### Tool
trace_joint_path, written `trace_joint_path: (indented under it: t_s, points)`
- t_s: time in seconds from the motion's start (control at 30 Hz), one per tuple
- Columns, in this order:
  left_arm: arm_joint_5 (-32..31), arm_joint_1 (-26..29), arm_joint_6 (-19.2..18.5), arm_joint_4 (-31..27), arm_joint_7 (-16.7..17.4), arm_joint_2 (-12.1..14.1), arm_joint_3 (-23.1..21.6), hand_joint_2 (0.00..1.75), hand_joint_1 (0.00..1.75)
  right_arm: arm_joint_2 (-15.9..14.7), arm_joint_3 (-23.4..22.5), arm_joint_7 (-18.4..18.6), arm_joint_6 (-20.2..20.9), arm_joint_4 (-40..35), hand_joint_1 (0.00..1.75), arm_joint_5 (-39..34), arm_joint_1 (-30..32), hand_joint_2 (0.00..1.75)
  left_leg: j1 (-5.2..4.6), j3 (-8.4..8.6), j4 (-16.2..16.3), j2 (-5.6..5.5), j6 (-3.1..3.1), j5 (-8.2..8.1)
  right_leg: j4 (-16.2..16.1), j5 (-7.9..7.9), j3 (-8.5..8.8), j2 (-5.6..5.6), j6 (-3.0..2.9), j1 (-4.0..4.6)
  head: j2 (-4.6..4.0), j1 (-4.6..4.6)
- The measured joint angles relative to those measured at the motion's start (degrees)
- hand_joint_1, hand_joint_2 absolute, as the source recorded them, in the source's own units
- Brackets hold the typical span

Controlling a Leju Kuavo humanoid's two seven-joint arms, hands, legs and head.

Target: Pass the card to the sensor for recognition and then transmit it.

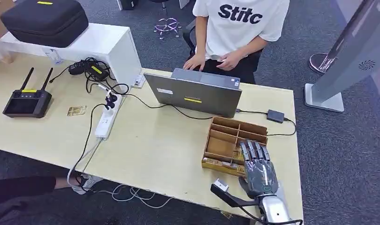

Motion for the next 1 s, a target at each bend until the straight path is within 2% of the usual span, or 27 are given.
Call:
trace_joint_path:
  t_s: [0.27,0.5,0.57,0.6,0.63,0.73,1.0]
  points:
    - [0.11,0.00,0.00,0.00,0.00,0.00,0.00,1.75,0.00,0.29,-1.18,-0.72,-0.15,-0.15,0.00,-0.02,0.67,1.75,0.00,0.00,0.00,0.00,0.00,0.00,0.00,0.00,0.00,0.00,0.00,0.00,0.00,0.00]
    - [0.28,0.01,0.07,0.00,0.00,-0.02,0.00,1.75,0.00,0.74,-1.44,-2.75,-0.24,-1.55,0.00,-0.70,2.46,1.75,0.00,0.00,0.00,0.00,0.00,0.00,0.00,0.00,0.00,0.00,0.00,0.00,0.00,0.00]
    - [0.28,0.00,0.07,-0.02,0.00,-0.02,0.00,1.75,0.00,0.79,-1.44,-2.88,-0.24,-1.90,0.07,-0.72,2.85,1.75,0.00,0.00,0.00,0.00,0.00,0.00,0.00,0.00,0.00,0.00,0.00,0.00,0.00,0.00]
    - [0.28,0.00,0.07,0.00,0.00,-0.02,0.00,1.75,0.00,0.79,-1.44,-2.88,-0.22,-2.08,0.70,-0.72,3.00,1.75,0.00,0.00,0.00,0.00,0.00,0.00,0.00,0.00,0.00,0.00,0.00,0.00,0.00,0.00]
    - [0.28,0.01,0.07,-0.02,0.00,-0.02,0.00,1.75,0.00,0.83,-1.44,-2.88,-0.22,-2.19,1.55,-0.72,3.11,1.75,0.00,0.00,0.00,0.00,0.00,0.00,0.00,0.00,0.00,0.00,0.00,0.00,0.00,0.00]
    - [0.28,0.01,0.07,-0.02,0.00,-0.02,0.00,1.75,0.00,0.94,-1.44,-2.88,-0.22,-2.25,1.61,-0.72,3.29,1.75,0.00,0.00,0.00,0.00,0.00,0.00,0.00,0.00,0.00,0.00,0.00,0.00,0.00,0.00]
    - [0.28,0.01,0.15,0.00,0.00,-0.02,0.00,1.75,0.00,0.94,-1.44,-2.71,-0.15,-2.36,1.59,-0.55,3.30,1.75,0.00,0.00,0.00,0.00,0.00,0.00,0.00,0.00,0.00,0.00,0.00,0.00,0.00,0.00]
